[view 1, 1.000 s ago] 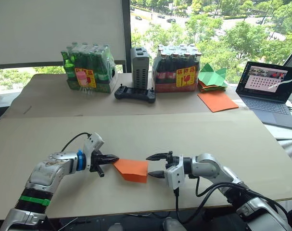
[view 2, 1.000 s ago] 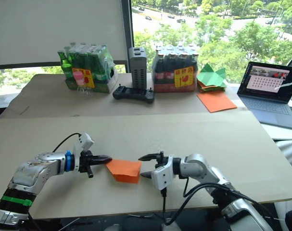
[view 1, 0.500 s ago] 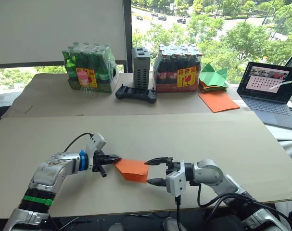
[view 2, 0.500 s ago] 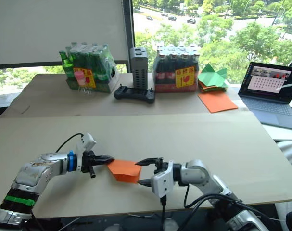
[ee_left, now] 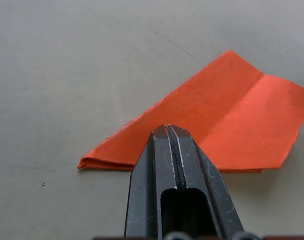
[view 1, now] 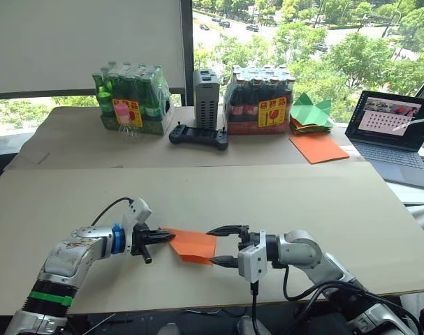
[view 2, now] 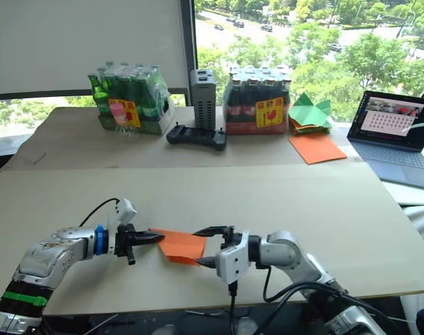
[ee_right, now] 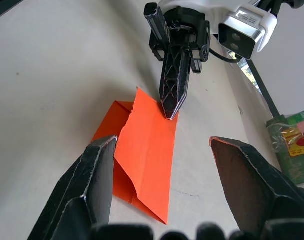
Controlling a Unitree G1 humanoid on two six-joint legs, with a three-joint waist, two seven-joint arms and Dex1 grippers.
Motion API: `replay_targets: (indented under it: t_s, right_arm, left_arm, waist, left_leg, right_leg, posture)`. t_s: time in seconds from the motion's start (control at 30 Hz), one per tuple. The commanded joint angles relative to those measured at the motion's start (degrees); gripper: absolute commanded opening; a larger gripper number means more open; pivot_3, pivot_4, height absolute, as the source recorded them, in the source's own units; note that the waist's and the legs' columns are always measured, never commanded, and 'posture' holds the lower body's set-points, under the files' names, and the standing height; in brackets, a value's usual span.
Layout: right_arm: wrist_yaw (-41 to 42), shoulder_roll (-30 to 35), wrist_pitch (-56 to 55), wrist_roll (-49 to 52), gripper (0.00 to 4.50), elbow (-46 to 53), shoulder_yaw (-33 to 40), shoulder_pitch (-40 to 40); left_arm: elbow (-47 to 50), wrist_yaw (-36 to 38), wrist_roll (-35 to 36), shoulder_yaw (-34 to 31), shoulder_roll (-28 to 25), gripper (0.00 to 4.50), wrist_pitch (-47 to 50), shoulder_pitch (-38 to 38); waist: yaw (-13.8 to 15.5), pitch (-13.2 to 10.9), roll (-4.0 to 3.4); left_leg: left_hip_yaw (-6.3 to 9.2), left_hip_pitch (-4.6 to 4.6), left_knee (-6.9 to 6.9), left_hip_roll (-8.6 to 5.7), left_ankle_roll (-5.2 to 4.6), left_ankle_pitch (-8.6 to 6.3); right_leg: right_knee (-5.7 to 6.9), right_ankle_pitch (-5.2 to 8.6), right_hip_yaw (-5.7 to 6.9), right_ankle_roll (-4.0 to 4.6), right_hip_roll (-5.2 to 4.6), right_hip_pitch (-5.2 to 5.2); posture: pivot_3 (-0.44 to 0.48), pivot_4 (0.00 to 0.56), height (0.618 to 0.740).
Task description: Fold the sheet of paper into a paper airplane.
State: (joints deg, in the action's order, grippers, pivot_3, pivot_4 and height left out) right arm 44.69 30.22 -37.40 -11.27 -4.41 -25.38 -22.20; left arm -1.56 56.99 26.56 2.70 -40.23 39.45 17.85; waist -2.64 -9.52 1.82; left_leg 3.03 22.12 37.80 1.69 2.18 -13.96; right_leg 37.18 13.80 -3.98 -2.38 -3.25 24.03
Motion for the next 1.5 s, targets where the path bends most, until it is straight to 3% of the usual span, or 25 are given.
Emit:
replay_targets:
  t_s: [0.03, 0.43, 0.53, 0.77, 0.97, 1.5]
  right_arm:
    - [-1.13, -0.97, -0.38, -0.18, 3.31, 0.0, 0.86, -1.13]
    - [-2.24, -2.23, -2.13, -2.81, 3.31, -1.74, -0.04, -2.24]
    - [-2.14, -2.23, -2.48, -2.66, 2.57, -1.84, -0.09, -2.23]
    - [-2.0, -2.23, -2.43, -2.63, 0.11, -2.18, -0.25, -2.11]
    - [-0.17, -2.57, 1.53, 0.13, 0.05, -1.87, -0.1, -1.39]
    - [7.11, -7.32, 45.13, 20.36, 0.05, 5.53, 6.41, -1.91]
  left_arm:
    - [-2.47, -1.0, -1.99, 0.24, 0.07, 0.0, -0.23, 0.95]
    - [-3.31, -0.73, -2.54, 0.57, 0.4, 0.0, -0.88, 1.57]
    - [-3.14, -0.77, -2.51, 0.57, 0.41, 0.0, -0.79, 1.5]
    - [-3.2, -0.76, -2.57, 0.55, 0.34, 0.0, -0.72, 1.59]
    - [-3.26, -0.69, -2.68, 0.66, 0.32, 0.0, -0.8, 1.7]
    - [-2.93, -0.52, -2.74, 0.57, 0.55, 0.0, -0.87, 1.48]
  waist:
    - [0.0, 0.0, 0.0]
    - [0.0, 0.0, 0.0]
    - [0.01, 0.0, 0.0]
    - [0.01, 0.0, 0.0]
    - [0.01, 0.0, 0.0]
    - [0.03, 0.0, -0.01]
  left_leg:
    - [0.0, -0.03, 0.0, 0.0, 0.0, 0.0]
    - [0.0, -0.04, 0.0, 0.0, 0.0, 0.0]
    - [0.0, -0.04, 0.0, 0.0, 0.0, 0.0]
    - [0.0, -0.05, 0.0, 0.0, 0.0, 0.0]
    - [0.0, -0.05, 0.0, 0.0, 0.0, 0.0]
    - [0.02, -0.07, 0.01, 0.01, 0.0, 0.0]
  right_leg:
    - [0.0, 0.0, 0.0, 0.0, 0.0, -0.03]
    - [0.02, 0.0, 0.0, 0.0, 0.01, -0.03]
    - [0.02, 0.0, 0.0, 0.0, 0.01, -0.04]
    - [0.03, 0.0, 0.0, 0.0, 0.0, -0.04]
    - [0.03, 0.0, 0.0, 0.0, 0.01, -0.04]
    - [0.06, 0.0, 0.0, 0.0, 0.02, -0.06]
  posture:
    - [0.0, 0.15, 0.74]
    - [0.0, 0.15, 0.74]
    - [0.0, 0.15, 0.74]
    - [0.0, 0.15, 0.74]
    - [0.0, 0.15, 0.74]
    - [0.0, 0.15, 0.74]
